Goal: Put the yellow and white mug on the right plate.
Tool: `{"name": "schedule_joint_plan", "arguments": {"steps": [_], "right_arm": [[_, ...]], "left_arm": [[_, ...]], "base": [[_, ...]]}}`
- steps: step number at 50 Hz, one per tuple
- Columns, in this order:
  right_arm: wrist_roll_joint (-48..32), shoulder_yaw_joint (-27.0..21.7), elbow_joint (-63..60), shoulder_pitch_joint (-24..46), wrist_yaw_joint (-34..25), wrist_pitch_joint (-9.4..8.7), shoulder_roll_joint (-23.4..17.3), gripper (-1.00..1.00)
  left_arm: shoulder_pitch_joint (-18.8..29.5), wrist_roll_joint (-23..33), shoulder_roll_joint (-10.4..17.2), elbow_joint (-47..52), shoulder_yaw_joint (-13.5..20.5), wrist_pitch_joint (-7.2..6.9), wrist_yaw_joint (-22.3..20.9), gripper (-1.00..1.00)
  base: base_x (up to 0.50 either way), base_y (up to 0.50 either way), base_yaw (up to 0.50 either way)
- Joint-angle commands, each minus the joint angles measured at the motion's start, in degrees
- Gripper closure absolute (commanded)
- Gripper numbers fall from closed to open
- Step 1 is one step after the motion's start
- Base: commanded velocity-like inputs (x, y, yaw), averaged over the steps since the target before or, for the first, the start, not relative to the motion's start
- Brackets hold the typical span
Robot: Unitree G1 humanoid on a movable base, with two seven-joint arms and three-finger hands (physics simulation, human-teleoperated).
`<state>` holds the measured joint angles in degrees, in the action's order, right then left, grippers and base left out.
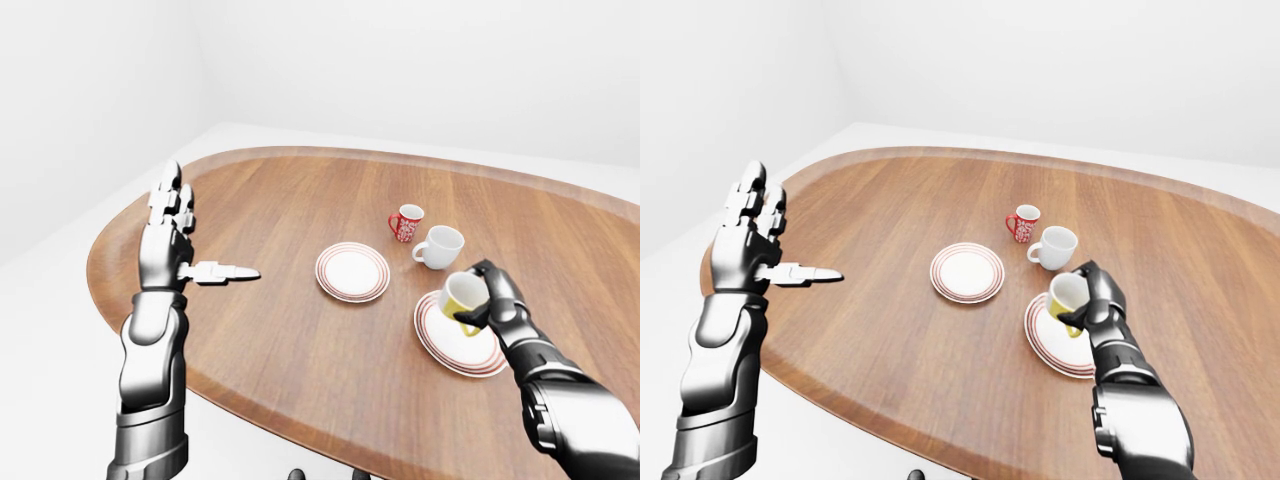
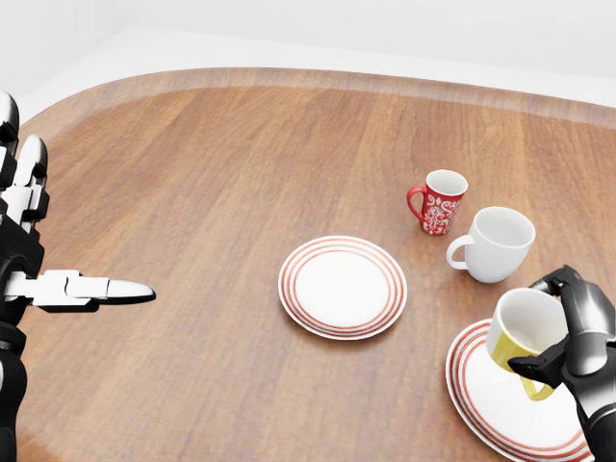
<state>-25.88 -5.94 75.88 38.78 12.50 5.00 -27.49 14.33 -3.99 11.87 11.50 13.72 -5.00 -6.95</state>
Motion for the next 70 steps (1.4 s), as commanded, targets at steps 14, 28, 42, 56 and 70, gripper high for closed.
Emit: {"name": "schedule_joint_plan", "arguments": {"steps": [14,28,42,56,70], "right_arm": [[-3.33,-1.19,0.78,-0.35,2.54,0.00,0.02,1.00],[-3.02,-1.27,0.83,-0.51,2.76,0.00,0.09,1.00],[-2.48,-1.68,0.92,-1.06,3.17,0.00,-0.33,1.00],[-1.95,-1.93,1.00,-1.07,3.57,0.00,-0.43,1.00],[-1.96,-1.81,1.00,-1.26,3.59,0.00,-0.36,1.00]], "left_arm": [[-0.26,0.16,-0.12,0.48,-0.06,0.00,-0.10,-1.00],[-0.32,0.20,-0.18,0.38,-0.07,0.00,-0.13,-1.00],[-0.36,0.17,-0.19,0.84,-0.01,0.00,-0.18,-1.00],[-0.53,0.19,-0.26,1.01,-0.10,0.00,-0.17,-1.00],[-0.44,0.23,-0.25,0.97,-0.06,0.00,-0.18,-1.00]], "base": [[0.00,0.00,0.00],[0.00,0.00,0.00],[0.00,0.00,0.00],[0.00,0.00,0.00],[0.00,0.00,0.00]]}}
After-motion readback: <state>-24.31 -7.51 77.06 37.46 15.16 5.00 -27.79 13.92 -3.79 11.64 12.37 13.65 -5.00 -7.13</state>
